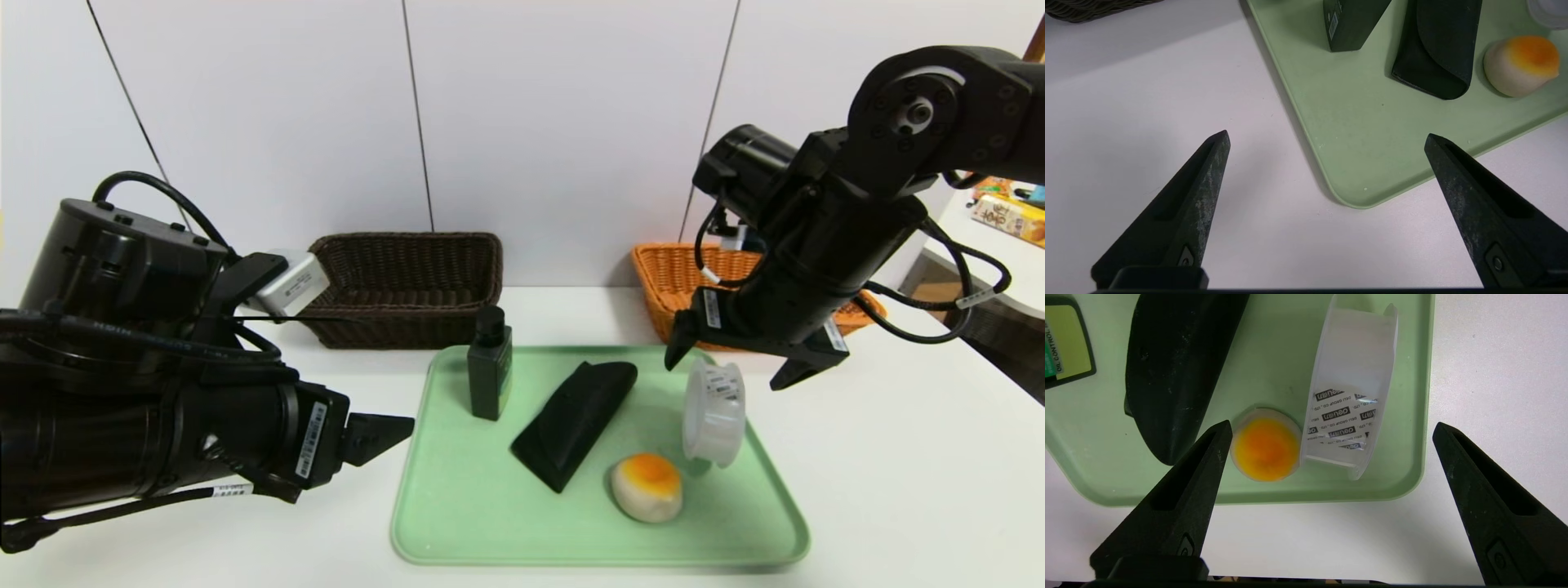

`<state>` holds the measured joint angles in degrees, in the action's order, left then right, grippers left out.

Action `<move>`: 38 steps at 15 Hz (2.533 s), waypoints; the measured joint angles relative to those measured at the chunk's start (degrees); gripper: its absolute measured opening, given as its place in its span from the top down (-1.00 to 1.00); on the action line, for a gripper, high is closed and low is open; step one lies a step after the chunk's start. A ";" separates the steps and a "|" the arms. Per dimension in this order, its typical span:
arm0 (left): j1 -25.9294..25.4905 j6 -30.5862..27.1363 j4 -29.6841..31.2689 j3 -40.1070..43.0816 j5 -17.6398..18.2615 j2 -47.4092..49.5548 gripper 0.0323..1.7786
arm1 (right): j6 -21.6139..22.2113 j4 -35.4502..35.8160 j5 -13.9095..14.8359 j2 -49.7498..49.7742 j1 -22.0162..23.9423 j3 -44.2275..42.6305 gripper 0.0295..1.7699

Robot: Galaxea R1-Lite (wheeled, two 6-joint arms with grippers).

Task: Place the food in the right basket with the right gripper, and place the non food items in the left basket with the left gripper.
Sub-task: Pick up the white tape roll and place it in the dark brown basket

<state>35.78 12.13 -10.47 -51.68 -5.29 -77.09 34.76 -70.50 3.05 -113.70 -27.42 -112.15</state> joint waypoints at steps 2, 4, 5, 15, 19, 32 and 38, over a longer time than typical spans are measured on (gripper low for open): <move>0.02 0.00 0.06 0.00 -0.02 0.00 -0.90 | 0.28 -0.04 -0.13 -0.74 0.16 0.09 -0.92; 0.07 0.00 0.02 0.00 -0.02 0.00 -0.90 | 0.35 -0.01 -1.18 -1.29 0.35 0.46 -0.92; 0.07 -0.01 0.00 0.00 -0.02 0.00 -0.90 | 0.44 -0.04 -1.73 -1.60 0.40 0.57 -0.92; -0.01 0.02 0.09 0.06 0.22 -0.05 -0.90 | 1.68 1.15 -1.90 -4.44 0.74 3.36 -0.92; -0.11 0.00 0.17 0.74 0.23 -0.09 -0.90 | 1.62 4.07 -1.68 -5.40 0.88 5.64 -0.92; -0.72 -0.01 0.26 1.12 0.33 -0.05 -0.90 | 1.76 4.71 -0.44 -6.08 0.79 6.42 0.35; -1.24 0.00 0.26 1.13 0.34 0.05 -0.90 | 1.95 4.71 -0.40 -5.57 0.07 6.42 0.35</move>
<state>34.54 12.13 -10.22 -50.54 -4.95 -77.04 36.71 -65.79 2.65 -119.27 -27.34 -105.73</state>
